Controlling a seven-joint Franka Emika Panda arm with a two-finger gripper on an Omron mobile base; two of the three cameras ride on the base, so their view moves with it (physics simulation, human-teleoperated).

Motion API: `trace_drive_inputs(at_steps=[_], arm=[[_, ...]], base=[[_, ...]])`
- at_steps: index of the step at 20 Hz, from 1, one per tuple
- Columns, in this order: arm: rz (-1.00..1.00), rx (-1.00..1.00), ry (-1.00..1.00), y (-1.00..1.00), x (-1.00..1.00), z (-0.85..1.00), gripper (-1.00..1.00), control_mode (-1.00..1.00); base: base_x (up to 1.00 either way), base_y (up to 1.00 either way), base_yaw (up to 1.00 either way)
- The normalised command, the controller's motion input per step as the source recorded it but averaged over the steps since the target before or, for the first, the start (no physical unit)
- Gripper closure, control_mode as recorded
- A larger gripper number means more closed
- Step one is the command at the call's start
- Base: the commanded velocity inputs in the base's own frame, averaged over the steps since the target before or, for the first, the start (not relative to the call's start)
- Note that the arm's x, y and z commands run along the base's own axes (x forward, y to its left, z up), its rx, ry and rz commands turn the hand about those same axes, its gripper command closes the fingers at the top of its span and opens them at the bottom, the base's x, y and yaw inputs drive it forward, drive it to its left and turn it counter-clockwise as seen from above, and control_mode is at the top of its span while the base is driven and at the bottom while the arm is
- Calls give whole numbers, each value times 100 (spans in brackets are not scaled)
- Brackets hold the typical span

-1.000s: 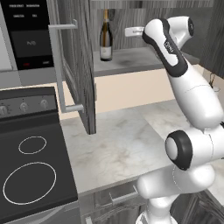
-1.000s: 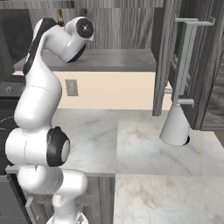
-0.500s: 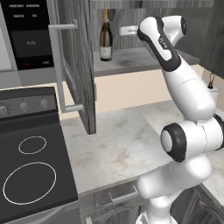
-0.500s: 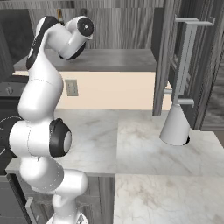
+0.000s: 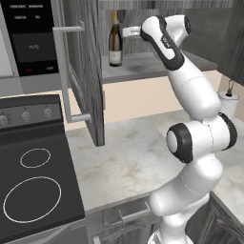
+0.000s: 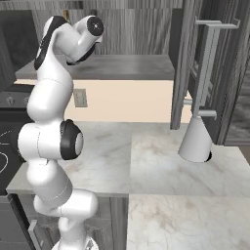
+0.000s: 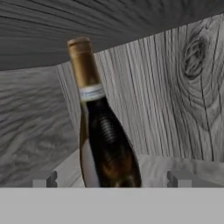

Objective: Open the cabinet directly in front. Then move the wine and the mug to the dining counter with the candle on it.

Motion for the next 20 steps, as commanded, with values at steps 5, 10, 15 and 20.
trace_drive_inputs(at_steps=[5, 10, 15, 20], arm=[[0, 0, 7, 20, 41, 0, -100, -100], [0, 0, 4, 15, 32, 0, -100, -100], [0, 0, 0, 0, 2, 0, -100, -100], [0, 0, 0, 0, 2, 0, -100, -100]], base=[[0, 0, 0], [0, 0, 0], [0, 0, 0], [0, 0, 0]])
